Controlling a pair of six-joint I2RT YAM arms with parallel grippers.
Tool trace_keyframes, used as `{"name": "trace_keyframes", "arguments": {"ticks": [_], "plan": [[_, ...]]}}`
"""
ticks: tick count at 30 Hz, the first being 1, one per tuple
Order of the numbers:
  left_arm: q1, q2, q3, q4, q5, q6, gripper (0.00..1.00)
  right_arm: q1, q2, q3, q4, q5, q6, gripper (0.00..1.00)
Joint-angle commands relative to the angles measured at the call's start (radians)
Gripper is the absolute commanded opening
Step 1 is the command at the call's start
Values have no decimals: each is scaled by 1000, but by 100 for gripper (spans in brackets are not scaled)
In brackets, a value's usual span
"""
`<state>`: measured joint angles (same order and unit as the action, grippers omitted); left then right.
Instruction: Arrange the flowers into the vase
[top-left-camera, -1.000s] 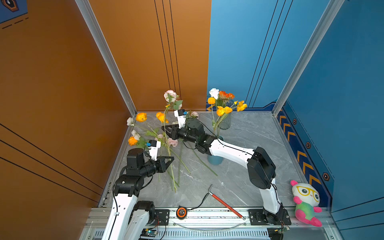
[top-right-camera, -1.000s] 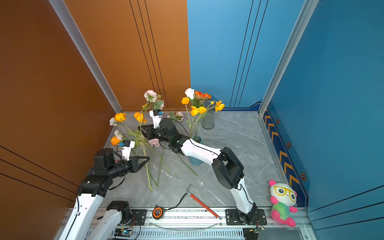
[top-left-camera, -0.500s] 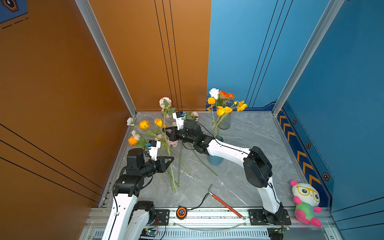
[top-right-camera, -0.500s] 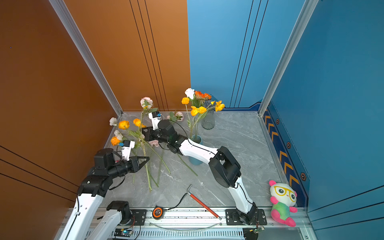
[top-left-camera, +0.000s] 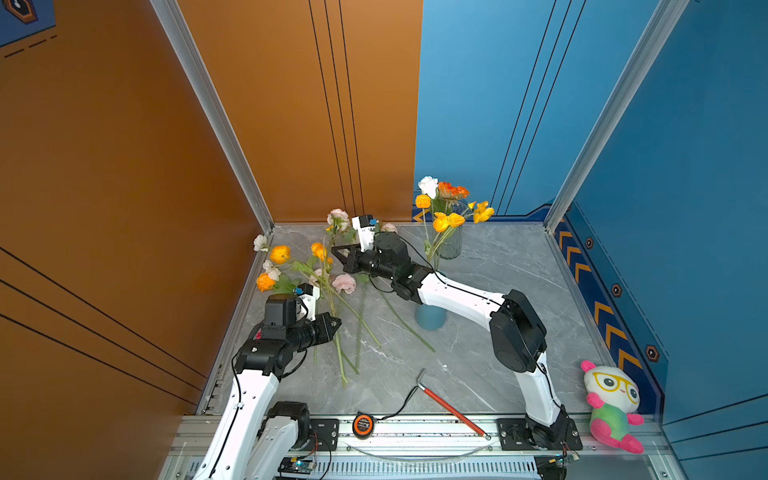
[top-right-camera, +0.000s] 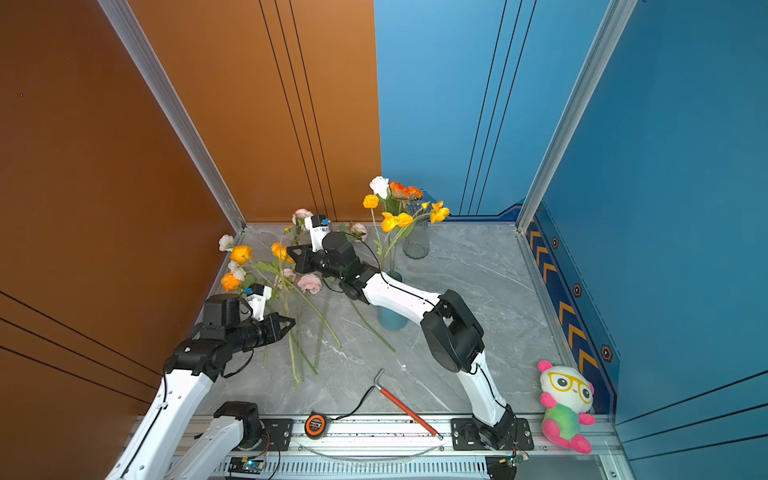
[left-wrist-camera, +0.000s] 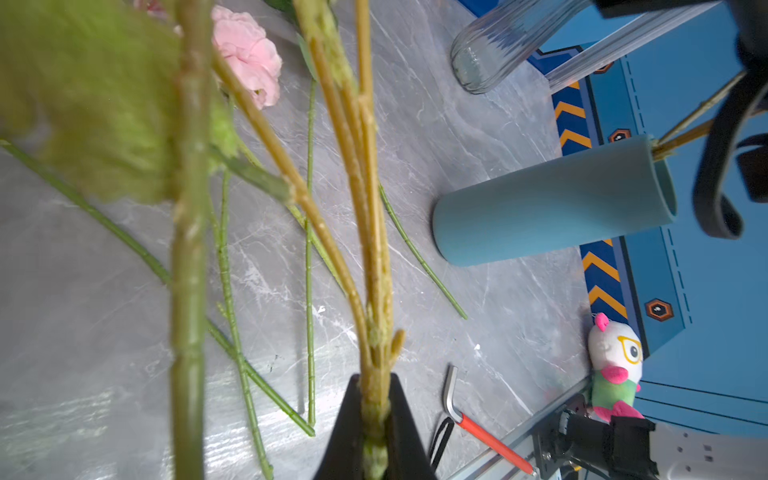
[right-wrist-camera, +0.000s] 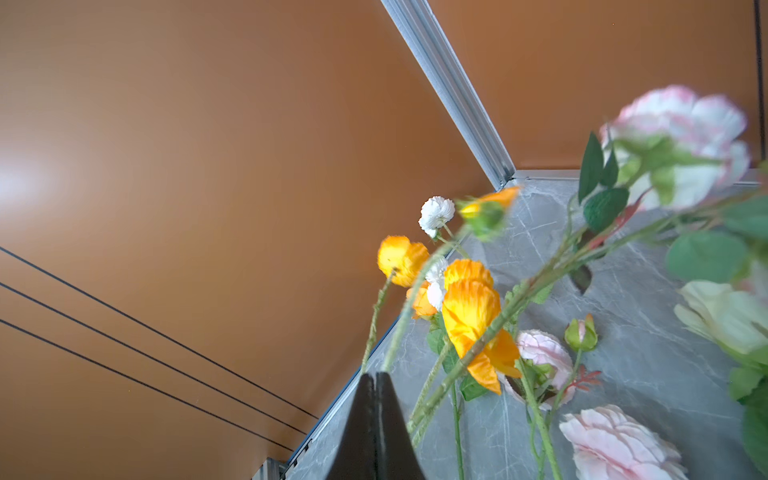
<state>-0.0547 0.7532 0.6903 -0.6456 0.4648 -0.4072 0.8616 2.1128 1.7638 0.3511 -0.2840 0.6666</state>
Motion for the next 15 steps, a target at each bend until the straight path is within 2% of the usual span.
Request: {"name": "trace_keyframes", "arguments": {"ticks": [1, 2, 5, 6, 10, 13, 15], "plan": [[-6, -15, 39, -17, -50, 31, 0, -11, -67, 26, -37, 13, -39, 0], [-6, -21, 39, -17, -48, 34, 0, -11, -66, 16, -50, 14, -39, 1], [-3, -53, 37, -16, -48, 37, 0, -13, -71, -41, -46, 35, -33, 30], [-4, -66, 37, -14, -44, 36, 0, -16, -71, -55, -45, 45, -32, 32], [-4, -102, 40, -8, 3, 33, 0, -34, -53, -70, -21, 48, 6, 33], [-6, -116, 44, -8, 64, 23, 0, -48, -16, -31, -16, 34, 30, 40], [-9, -131, 42, -1, 103, 24, 0, -59, 11, 11, -24, 24, 42, 41]]}}
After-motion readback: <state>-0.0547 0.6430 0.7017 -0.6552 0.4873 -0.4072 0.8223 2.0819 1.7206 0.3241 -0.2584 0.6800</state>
